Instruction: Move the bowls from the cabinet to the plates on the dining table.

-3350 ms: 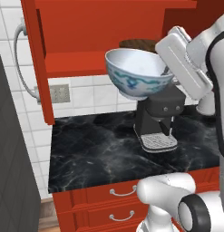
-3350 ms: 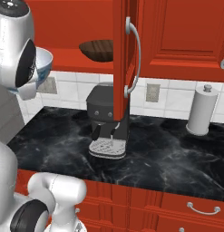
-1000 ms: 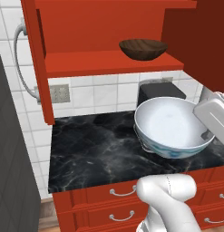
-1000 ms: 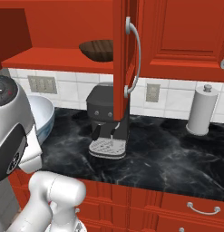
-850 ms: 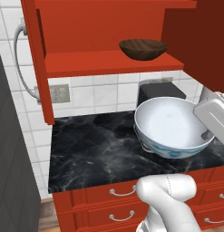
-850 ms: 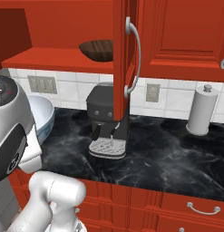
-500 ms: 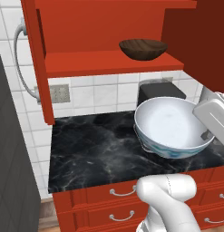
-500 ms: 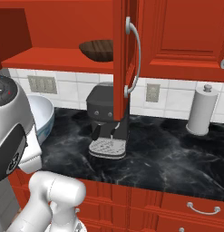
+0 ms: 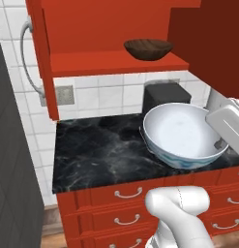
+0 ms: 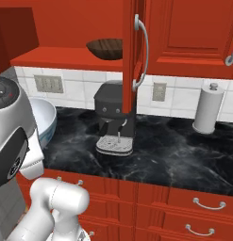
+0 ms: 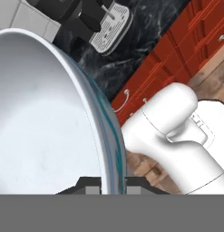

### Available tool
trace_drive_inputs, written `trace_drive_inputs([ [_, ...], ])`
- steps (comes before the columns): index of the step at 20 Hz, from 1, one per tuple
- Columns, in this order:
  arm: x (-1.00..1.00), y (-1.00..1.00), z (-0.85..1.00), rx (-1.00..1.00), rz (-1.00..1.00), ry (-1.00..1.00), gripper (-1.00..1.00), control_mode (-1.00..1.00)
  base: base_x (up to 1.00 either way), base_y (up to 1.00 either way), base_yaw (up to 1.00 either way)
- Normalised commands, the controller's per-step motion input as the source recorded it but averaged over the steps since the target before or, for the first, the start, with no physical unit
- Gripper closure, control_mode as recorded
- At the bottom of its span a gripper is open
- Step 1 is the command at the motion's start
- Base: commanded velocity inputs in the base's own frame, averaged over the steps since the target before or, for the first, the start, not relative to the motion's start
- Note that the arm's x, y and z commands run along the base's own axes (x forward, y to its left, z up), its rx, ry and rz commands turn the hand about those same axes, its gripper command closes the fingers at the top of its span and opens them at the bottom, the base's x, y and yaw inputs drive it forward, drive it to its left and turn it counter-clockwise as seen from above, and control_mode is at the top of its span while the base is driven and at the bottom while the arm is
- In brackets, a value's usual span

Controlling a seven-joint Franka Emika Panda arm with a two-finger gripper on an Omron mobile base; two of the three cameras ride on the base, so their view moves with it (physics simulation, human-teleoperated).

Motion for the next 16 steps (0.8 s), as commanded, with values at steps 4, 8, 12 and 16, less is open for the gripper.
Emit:
trace_drive_inputs([
  [4,0.00,0.00,0.00,0.00,0.00,0.00,1.00,1.00,-0.63,-0.01,0.00],
  [8,0.00,0.00,0.00,0.00,0.00,0.00,1.00,1.00,-0.49,-0.16,-0.04],
  [12,0.00,0.00,0.00,0.00,0.00,0.00,1.00,1.00,-0.46,-0.23,-0.16],
  [16,0.00,0.00,0.00,0.00,0.00,0.00,1.00,1.00,-0.36,-0.44,-0.26],
])
